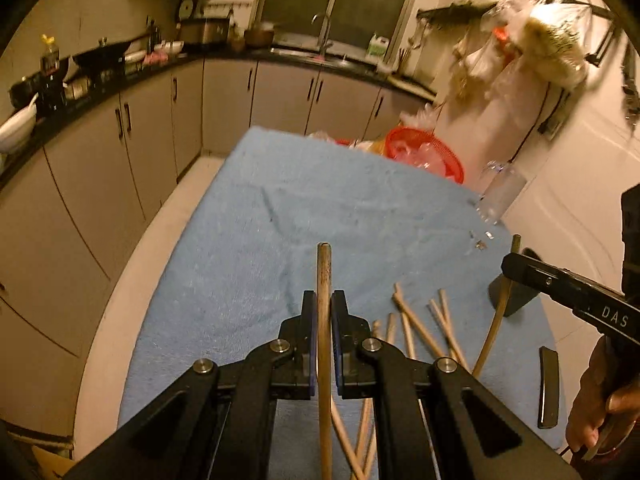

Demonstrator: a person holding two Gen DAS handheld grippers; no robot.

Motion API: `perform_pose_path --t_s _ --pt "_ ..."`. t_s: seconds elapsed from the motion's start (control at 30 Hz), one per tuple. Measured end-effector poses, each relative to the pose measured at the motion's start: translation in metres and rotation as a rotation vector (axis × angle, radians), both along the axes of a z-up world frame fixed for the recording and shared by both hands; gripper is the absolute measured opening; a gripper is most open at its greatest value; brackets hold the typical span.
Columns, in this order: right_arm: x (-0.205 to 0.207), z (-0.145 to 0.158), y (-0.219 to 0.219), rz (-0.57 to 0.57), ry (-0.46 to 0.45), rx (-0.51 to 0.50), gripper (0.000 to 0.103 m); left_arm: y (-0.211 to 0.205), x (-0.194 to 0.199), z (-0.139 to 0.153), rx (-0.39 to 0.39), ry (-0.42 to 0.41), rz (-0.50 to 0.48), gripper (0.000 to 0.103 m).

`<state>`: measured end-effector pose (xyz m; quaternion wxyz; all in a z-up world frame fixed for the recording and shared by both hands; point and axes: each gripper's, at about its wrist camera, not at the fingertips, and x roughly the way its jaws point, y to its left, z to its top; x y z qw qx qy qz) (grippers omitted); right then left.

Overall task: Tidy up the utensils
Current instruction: 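Lift the left tool's chopstick over the black holder while the right tool carries its chopstick there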

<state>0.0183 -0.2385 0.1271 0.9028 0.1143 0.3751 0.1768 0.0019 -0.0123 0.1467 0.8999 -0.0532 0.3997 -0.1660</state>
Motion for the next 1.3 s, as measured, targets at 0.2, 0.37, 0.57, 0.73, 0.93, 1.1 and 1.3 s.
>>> perform_pose_path --t_s 0.2,0.37,0.57,0.73,0.93,1.1,1.3 --pt "-0.036 0.020 -0.001 -0.013 -0.101 -0.012 0.008 -0.004 -0.016 0.017 -0.002 -0.067 -0.014 0.007" --pt "-0.049 0.029 -0.011 -0.032 -0.132 0.003 0.008 -0.010 -0.021 0.030 -0.004 -0.107 -0.024 0.007" --pt "-0.055 0.037 -0.023 -0.061 -0.156 0.025 0.008 -0.016 -0.025 0.044 -0.006 -0.137 -0.032 0.007" --pt "-0.059 0.043 -0.029 -0.071 -0.175 0.024 0.008 -0.022 -0.026 0.049 -0.007 -0.148 -0.032 0.007" --pt "-0.063 0.049 -0.042 -0.086 -0.187 0.039 0.008 -0.030 -0.026 0.056 0.002 -0.157 -0.047 0.007" --pt "-0.069 0.055 -0.054 -0.107 -0.207 0.046 0.008 -0.036 -0.028 0.062 0.007 -0.167 -0.059 0.007" --pt "-0.078 0.064 -0.079 -0.144 -0.228 0.061 0.008 -0.052 -0.030 0.074 0.013 -0.174 -0.085 0.007"
